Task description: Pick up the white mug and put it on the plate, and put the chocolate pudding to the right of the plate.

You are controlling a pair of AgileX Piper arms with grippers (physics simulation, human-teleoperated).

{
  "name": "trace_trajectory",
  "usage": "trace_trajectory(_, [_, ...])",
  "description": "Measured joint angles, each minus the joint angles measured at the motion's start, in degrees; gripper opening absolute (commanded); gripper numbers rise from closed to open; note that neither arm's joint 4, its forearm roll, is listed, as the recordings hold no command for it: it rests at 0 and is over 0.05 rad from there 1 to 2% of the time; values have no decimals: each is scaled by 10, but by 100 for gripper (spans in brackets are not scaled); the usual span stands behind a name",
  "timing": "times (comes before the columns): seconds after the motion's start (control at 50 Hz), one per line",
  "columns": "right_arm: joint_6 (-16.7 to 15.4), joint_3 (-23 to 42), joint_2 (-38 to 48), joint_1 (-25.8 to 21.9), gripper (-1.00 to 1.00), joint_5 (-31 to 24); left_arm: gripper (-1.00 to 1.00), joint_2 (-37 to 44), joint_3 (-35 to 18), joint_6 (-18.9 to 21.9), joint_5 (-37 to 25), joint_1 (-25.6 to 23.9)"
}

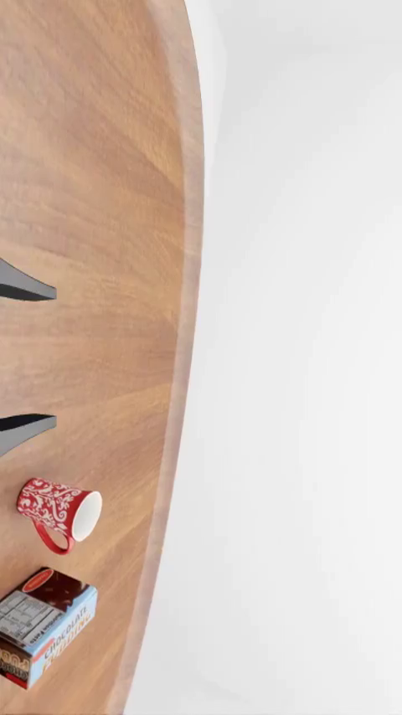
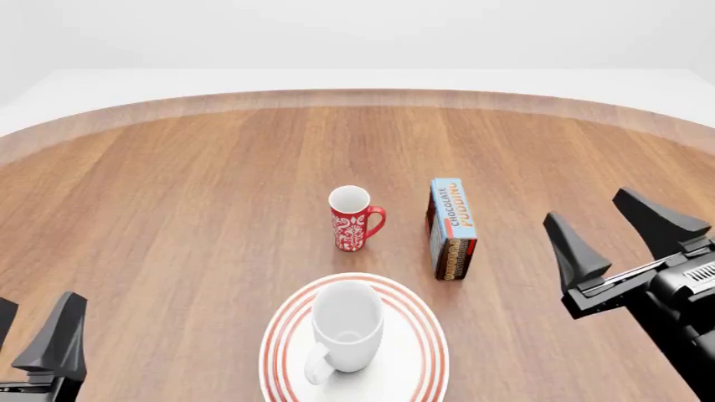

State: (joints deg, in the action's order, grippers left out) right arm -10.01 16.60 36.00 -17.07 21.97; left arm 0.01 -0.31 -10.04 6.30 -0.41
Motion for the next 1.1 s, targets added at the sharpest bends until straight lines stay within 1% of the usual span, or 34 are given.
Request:
trace_trajectory(0.6, [1, 100, 115, -23, 100, -10, 100, 0, 0, -7, 3, 1])
trace_trajectory(1.1, [11, 178, 212, -26, 100, -30, 100, 0, 1, -11, 5, 2])
